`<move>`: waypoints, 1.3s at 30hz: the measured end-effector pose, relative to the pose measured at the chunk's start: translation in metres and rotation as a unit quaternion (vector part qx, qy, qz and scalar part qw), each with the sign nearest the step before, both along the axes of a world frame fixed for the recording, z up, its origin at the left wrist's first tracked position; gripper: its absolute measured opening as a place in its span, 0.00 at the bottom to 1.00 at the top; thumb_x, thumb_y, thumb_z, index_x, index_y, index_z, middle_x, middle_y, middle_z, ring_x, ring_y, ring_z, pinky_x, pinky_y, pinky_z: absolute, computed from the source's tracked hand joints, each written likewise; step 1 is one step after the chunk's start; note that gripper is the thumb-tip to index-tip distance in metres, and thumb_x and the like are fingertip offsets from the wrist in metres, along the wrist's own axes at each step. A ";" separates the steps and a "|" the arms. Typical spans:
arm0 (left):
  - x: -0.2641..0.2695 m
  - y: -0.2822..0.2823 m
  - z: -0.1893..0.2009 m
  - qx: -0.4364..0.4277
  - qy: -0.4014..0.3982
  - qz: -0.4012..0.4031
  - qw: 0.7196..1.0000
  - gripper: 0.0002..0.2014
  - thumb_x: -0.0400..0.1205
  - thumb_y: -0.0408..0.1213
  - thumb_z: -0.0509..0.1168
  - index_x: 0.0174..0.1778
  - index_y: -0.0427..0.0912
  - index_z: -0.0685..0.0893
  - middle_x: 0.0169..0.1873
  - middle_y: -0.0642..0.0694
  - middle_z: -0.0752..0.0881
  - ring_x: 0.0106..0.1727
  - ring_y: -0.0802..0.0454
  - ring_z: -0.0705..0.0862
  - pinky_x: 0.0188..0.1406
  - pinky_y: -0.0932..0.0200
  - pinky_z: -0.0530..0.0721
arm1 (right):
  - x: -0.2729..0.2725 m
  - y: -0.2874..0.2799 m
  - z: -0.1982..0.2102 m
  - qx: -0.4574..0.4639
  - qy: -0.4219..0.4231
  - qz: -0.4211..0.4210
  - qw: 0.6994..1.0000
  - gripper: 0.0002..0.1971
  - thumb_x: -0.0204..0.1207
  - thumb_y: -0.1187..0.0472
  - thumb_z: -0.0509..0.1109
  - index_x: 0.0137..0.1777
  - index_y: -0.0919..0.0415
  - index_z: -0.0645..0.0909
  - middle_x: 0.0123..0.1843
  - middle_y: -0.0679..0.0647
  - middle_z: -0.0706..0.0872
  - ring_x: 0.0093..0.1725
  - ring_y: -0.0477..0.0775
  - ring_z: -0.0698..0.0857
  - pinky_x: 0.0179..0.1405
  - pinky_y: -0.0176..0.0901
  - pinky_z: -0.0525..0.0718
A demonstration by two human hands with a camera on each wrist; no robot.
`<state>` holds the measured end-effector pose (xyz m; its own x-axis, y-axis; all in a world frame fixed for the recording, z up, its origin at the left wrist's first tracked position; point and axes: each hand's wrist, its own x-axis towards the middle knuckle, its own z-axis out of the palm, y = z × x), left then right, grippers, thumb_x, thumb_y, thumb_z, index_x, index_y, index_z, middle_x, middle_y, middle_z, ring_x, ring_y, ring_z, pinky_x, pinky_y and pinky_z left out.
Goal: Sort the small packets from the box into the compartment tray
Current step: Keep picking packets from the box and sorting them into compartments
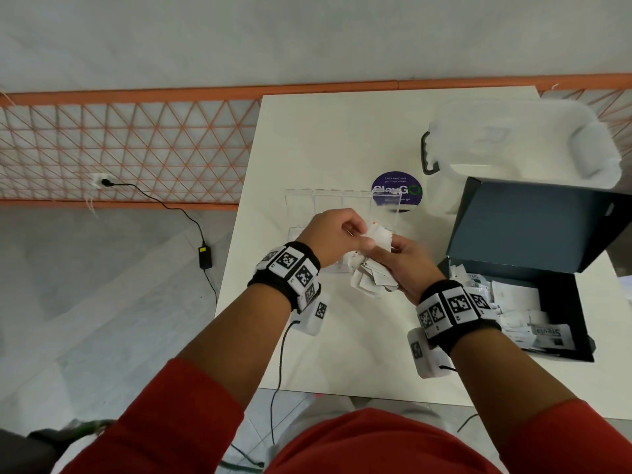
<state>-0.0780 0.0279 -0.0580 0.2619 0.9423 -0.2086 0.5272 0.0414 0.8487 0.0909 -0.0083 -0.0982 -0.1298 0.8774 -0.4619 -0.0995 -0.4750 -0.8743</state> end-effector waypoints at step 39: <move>0.003 -0.001 0.014 -0.076 -0.062 -0.053 0.994 0.23 0.73 0.20 0.59 0.46 0.55 0.86 0.39 0.54 0.87 0.32 0.57 0.80 0.32 0.67 0.77 | 0.004 -0.005 0.008 -0.054 0.066 -0.038 0.996 0.14 0.86 0.54 0.66 0.55 0.67 0.83 0.29 0.53 0.85 0.27 0.51 0.81 0.25 0.41 0.75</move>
